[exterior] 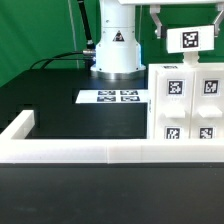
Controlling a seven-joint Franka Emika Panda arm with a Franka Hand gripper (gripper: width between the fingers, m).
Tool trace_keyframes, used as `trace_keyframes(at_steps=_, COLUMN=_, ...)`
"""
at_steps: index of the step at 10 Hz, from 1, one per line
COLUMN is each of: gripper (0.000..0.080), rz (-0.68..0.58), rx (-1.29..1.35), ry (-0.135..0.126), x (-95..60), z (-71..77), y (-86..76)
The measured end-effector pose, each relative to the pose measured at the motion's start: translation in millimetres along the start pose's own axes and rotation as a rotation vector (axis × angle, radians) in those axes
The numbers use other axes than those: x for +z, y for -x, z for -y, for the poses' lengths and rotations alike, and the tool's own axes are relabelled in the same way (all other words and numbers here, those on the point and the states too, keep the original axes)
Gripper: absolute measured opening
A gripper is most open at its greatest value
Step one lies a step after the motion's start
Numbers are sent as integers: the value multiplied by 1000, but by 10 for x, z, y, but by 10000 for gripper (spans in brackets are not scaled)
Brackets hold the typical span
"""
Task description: Assemble cabinet
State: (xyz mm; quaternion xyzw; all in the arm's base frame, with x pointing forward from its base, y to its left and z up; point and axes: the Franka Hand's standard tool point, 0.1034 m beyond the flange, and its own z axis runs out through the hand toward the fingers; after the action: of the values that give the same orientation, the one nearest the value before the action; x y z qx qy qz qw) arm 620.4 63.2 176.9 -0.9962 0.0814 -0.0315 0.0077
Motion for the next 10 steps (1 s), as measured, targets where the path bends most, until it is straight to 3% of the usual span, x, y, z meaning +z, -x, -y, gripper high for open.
trace_keyframes(at_steps=6, gripper=558, rz=-15, rx=8, ry=-4, x=-2, z=26, y=7)
trace_keyframes(at_steps=10, gripper=558, rz=-4, rx=38, ry=-5, x=21, z=21, y=101)
